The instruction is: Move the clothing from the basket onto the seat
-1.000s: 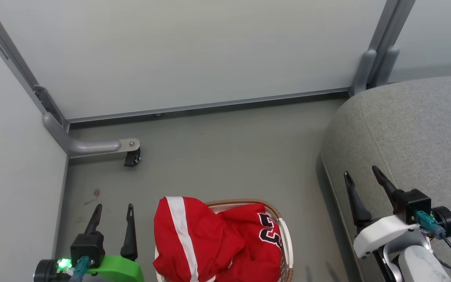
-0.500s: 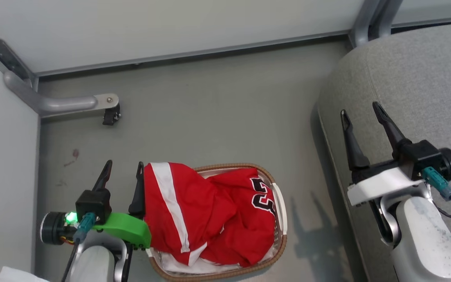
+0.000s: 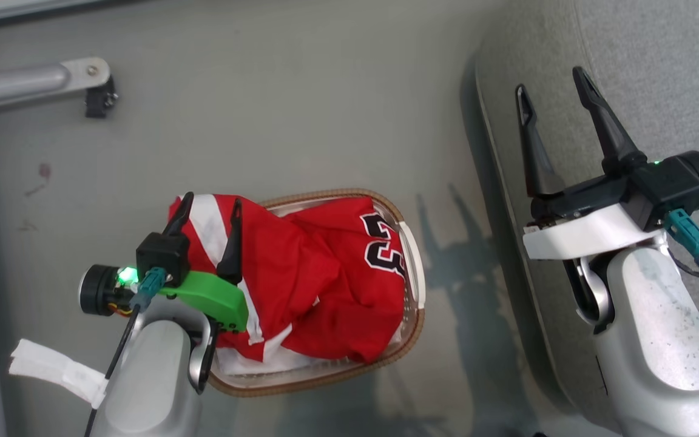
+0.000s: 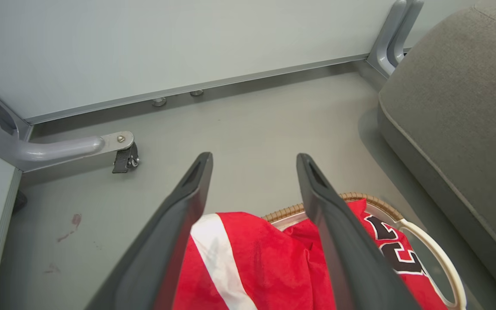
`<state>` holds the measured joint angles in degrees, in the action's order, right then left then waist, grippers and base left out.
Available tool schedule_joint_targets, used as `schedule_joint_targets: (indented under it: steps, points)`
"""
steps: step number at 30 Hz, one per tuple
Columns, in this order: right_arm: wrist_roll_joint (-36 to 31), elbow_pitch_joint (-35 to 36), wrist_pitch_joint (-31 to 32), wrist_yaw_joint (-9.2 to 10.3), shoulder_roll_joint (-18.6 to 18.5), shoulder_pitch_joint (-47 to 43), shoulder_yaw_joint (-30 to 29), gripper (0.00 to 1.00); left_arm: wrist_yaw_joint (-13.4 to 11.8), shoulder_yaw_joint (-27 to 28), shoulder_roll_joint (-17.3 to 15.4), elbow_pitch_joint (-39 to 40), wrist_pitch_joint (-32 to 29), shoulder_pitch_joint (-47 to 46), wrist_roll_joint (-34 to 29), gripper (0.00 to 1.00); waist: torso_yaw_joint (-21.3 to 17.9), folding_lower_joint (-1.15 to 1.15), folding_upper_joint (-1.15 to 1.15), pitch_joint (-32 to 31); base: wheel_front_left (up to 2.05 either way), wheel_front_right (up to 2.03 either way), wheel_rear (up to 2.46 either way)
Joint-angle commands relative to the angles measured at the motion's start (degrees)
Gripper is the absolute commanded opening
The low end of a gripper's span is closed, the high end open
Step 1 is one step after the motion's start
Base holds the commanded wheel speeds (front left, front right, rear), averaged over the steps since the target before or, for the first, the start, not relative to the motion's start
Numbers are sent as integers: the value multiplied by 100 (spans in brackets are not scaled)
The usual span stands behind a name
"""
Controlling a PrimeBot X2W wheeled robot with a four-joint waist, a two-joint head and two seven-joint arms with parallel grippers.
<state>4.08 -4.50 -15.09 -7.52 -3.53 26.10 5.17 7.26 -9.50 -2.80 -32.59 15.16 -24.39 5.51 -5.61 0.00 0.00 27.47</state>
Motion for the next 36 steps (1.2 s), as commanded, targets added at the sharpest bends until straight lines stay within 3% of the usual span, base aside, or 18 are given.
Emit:
schedule_joint_targets:
  steps: [1,23,36]
  points:
    - [-31,65,-11,6,12,117,2,100,15,-47,-23,-68,-1,-183,-39,100,-355,0,0,588,0,0,0]
    - [212,531,-12,6,56,596,56,100,26,-801,-143,-1887,-1,-1356,235,100,-868,0,0,1984,0,0,0]
    - [306,758,-11,6,55,691,76,100,-91,-1080,-180,-3283,-1,-2055,-97,100,-949,0,0,2422,0,0,0]
